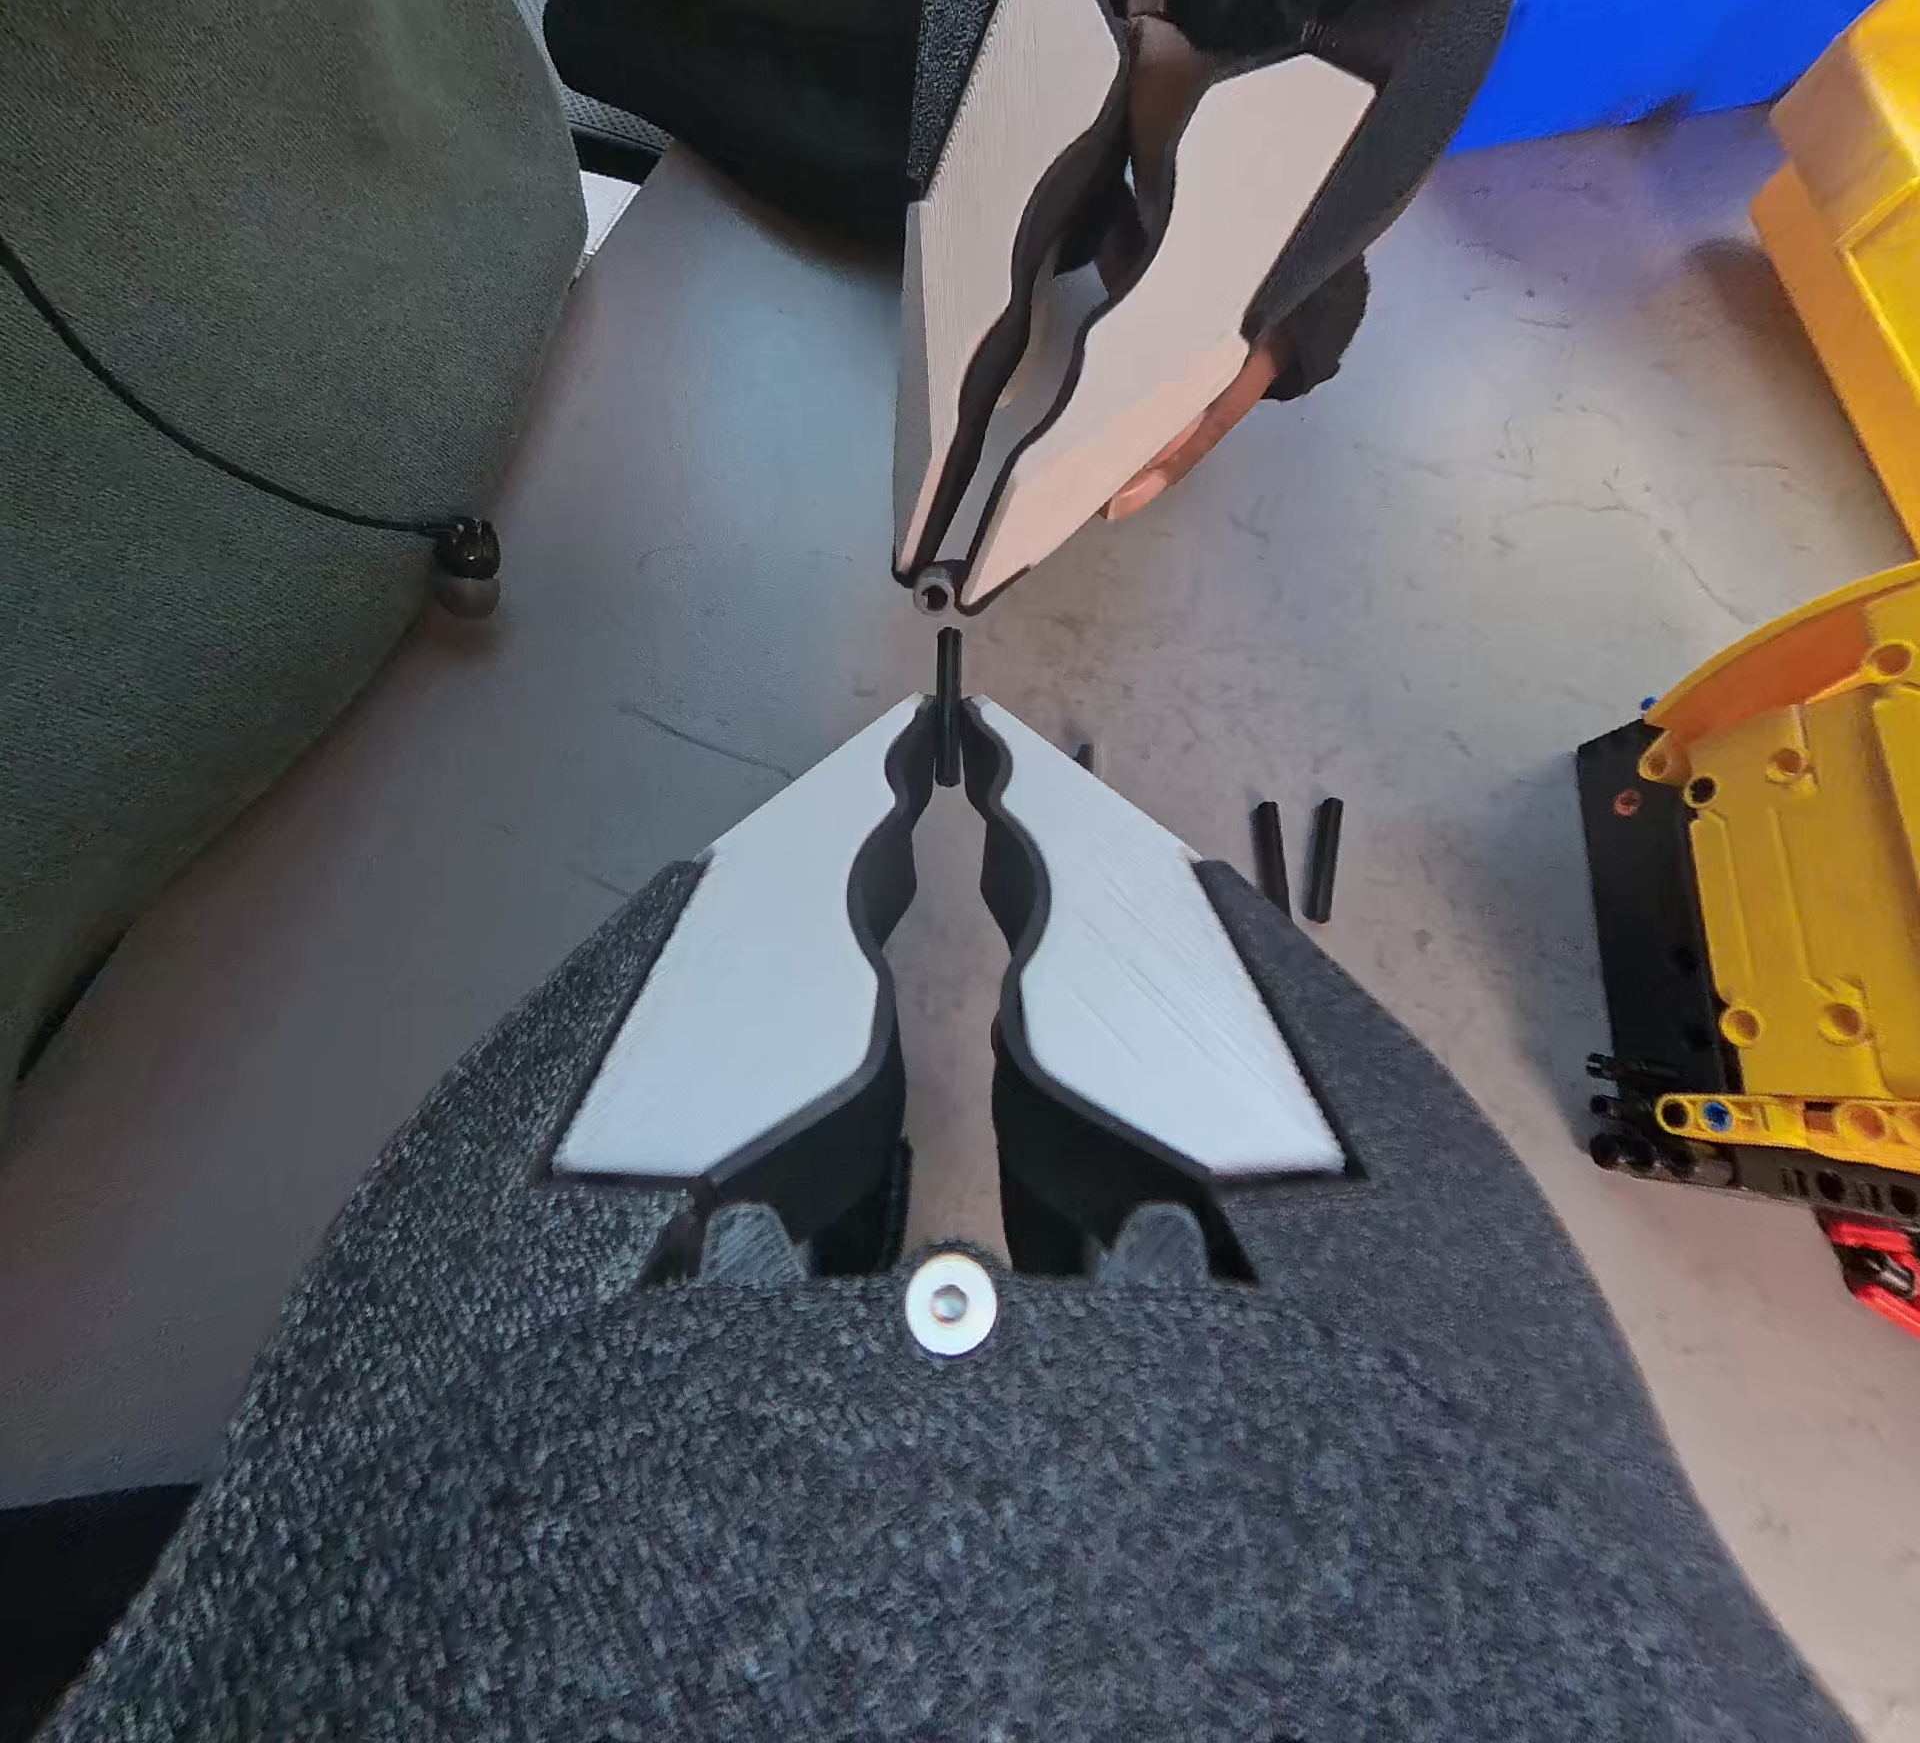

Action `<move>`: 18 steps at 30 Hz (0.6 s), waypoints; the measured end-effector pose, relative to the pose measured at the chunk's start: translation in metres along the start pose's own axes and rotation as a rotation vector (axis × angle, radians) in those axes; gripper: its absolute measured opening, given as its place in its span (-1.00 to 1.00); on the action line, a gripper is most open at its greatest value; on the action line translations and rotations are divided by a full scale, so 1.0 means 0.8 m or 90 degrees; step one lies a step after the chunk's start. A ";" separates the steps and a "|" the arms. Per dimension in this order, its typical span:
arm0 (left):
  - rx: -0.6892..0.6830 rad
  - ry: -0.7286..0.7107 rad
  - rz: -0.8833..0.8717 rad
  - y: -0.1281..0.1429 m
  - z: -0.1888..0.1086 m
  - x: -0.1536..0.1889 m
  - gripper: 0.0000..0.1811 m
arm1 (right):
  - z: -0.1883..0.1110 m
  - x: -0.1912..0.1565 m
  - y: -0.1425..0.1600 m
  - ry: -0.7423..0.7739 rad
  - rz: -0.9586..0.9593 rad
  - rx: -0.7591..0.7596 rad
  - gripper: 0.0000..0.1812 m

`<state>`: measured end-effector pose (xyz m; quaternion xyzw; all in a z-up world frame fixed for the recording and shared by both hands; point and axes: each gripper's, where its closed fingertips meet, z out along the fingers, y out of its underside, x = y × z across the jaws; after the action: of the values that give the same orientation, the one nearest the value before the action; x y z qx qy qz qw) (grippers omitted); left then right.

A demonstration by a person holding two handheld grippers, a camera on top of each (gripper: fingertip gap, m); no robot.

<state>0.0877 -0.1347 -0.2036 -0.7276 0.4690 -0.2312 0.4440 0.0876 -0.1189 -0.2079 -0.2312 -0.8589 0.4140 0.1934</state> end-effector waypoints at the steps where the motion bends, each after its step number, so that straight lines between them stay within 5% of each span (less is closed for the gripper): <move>1: -0.012 0.001 -0.009 0.004 0.002 -0.001 -0.92 | 0.000 0.000 0.000 0.000 0.000 -0.001 -0.95; 18: -0.124 0.012 -0.073 0.034 0.017 0.003 -0.92 | 0.019 -0.006 0.021 -0.011 -0.007 -0.069 -0.95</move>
<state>0.0860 -0.1356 -0.2338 -0.7909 0.4510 -0.2159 0.3527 0.0878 -0.1221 -0.2306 -0.2334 -0.8829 0.3677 0.1756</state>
